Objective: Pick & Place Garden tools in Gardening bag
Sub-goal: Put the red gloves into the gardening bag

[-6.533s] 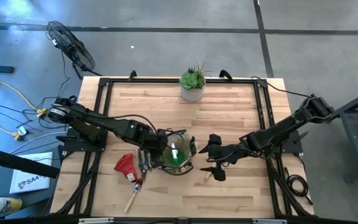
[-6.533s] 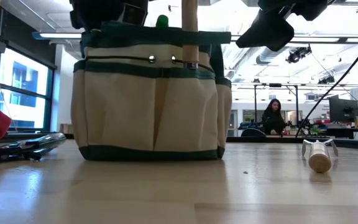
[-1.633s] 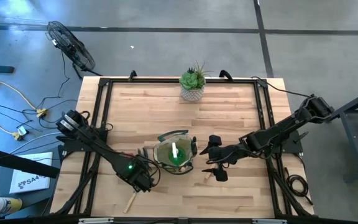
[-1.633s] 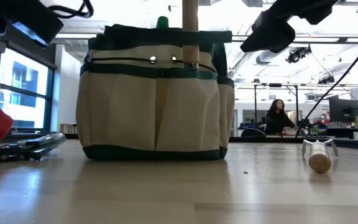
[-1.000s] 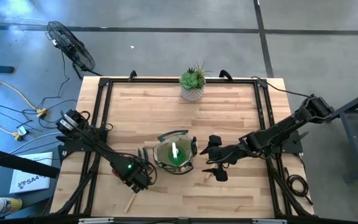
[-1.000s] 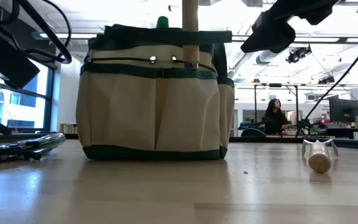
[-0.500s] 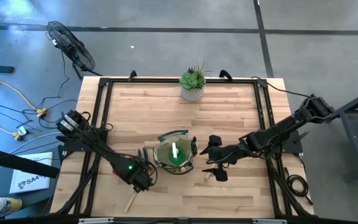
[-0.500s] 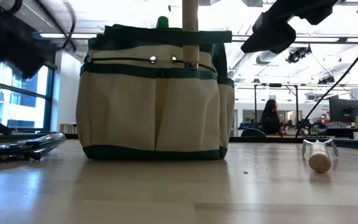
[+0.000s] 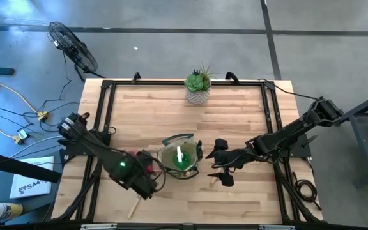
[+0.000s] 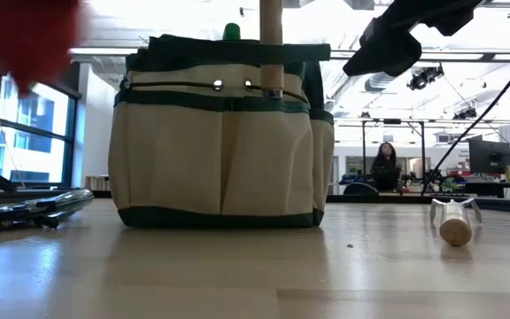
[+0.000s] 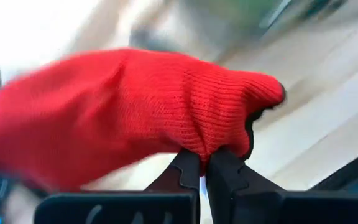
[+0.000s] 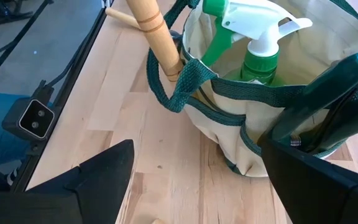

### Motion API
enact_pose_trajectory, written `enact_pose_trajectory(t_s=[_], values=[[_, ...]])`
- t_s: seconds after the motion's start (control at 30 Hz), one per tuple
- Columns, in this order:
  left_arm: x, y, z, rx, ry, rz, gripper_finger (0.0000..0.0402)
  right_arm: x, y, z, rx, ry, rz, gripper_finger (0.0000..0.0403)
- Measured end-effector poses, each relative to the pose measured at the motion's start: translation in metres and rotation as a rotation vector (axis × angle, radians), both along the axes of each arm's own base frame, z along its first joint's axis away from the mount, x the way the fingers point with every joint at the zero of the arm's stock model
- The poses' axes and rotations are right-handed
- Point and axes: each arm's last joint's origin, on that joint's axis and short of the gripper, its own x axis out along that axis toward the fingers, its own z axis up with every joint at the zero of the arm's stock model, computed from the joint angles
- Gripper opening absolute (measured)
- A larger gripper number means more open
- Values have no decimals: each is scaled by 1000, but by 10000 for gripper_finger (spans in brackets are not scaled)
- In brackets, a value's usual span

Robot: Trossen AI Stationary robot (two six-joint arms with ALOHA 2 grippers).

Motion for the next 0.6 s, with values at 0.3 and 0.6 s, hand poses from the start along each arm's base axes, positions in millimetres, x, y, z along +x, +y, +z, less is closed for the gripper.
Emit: enact_pose_trajectory(t_s=[0.3, 0.6], values=[[4, 5, 82, 244, -495, -146, 0, 0, 0, 0, -2, 5, 0, 345], [32, 2, 70, 200, -561, -260, 0, 0, 0, 0, -3, 5, 0, 345]])
